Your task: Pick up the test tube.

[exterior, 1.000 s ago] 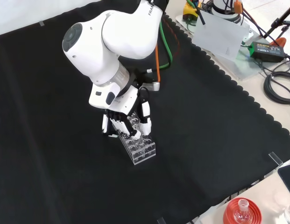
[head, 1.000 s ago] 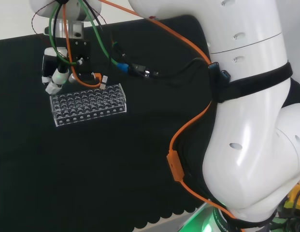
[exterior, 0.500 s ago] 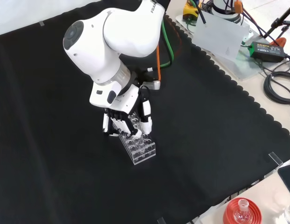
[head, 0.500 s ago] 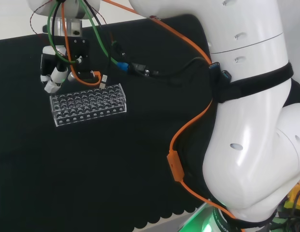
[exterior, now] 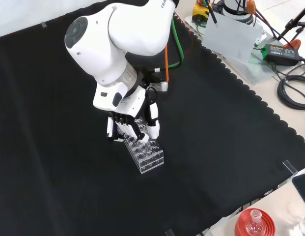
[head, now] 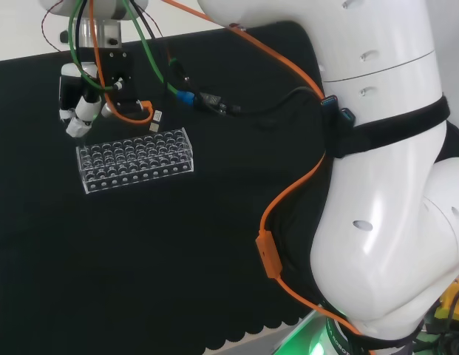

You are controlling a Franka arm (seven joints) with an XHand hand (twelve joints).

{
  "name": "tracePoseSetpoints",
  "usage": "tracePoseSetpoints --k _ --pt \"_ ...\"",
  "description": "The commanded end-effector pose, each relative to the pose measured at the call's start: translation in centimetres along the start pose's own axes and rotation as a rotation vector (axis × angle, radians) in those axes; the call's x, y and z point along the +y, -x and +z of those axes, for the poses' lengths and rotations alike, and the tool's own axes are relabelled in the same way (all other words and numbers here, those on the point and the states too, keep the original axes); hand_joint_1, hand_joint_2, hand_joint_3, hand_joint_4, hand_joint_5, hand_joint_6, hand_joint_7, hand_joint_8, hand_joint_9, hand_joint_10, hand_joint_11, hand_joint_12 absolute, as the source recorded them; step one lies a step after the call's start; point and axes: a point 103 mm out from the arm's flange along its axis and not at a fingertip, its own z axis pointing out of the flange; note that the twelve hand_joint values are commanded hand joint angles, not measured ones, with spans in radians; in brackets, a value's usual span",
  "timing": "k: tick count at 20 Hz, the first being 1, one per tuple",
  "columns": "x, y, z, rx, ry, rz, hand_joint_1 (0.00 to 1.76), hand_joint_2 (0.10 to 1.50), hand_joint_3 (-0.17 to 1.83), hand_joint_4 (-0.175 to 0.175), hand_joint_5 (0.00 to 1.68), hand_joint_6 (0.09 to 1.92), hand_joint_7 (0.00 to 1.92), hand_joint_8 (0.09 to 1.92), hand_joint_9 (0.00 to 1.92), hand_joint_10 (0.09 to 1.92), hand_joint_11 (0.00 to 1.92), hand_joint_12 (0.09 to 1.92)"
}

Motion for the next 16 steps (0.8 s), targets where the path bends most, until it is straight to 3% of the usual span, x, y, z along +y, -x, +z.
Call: tracePoseSetpoints --k 1,16 --pt "-0.2 -0.2 -0.8 -0.014 0.002 -0.004 1.43 0.71 0.45 -0.175 1.36 0.39 1.51 0.42 1.38 0.15 0.49 1.37" --pt "-1.2 -1.1 -3.4 -0.058 0.016 -0.02 1.43 0.7 0.47 -0.175 1.37 0.38 1.52 0.41 1.39 0.14 0.48 1.37"
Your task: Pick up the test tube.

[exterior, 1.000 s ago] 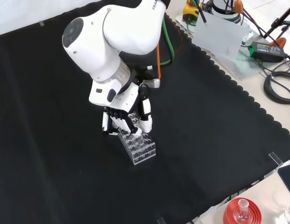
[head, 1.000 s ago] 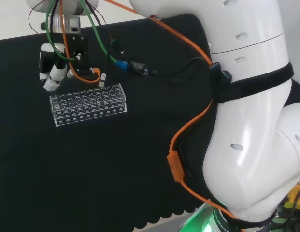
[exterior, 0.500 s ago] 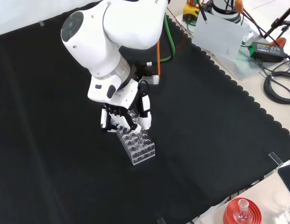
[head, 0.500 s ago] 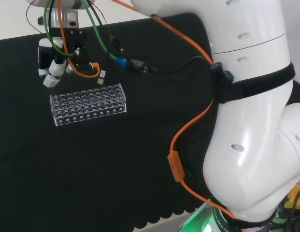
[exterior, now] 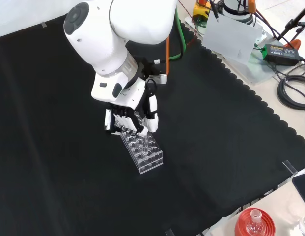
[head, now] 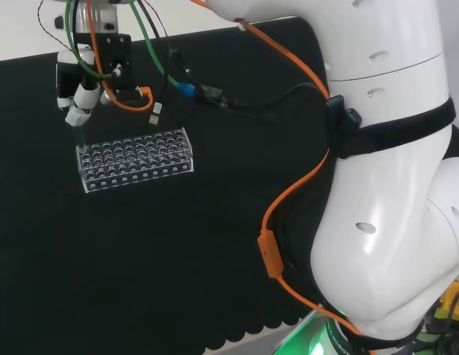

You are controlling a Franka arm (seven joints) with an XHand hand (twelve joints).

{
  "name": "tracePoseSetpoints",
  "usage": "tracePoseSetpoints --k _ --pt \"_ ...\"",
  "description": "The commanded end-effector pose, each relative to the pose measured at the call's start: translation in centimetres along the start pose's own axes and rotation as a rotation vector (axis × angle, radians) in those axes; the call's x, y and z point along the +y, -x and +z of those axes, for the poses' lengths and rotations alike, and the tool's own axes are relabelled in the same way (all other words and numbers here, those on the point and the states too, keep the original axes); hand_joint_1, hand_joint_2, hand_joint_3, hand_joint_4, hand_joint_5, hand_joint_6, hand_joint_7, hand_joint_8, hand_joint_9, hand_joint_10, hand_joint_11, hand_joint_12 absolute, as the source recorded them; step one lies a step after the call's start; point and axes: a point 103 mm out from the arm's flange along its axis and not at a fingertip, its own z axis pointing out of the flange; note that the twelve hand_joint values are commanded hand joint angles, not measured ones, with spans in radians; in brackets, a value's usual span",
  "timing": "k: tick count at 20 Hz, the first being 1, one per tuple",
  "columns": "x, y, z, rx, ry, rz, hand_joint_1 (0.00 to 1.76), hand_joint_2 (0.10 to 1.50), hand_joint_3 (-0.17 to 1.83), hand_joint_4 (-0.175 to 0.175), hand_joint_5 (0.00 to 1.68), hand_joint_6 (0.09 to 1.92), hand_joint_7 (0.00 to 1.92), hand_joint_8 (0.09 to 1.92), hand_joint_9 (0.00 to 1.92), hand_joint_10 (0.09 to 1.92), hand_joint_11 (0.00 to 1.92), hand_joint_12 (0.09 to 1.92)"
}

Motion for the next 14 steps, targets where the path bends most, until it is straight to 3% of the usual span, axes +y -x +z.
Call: tracePoseSetpoints --k 1,14 --pt "-0.5 -0.4 -0.8 -0.016 0.004 -0.005 1.43 0.7 0.47 -0.175 1.37 0.38 1.52 0.41 1.39 0.14 0.48 1.37" --pt "-4.2 -2.1 -5.2 -0.06 0.06 -0.017 1.43 0.69 0.47 -0.175 1.37 0.37 1.52 0.4 1.4 0.13 0.48 1.37"
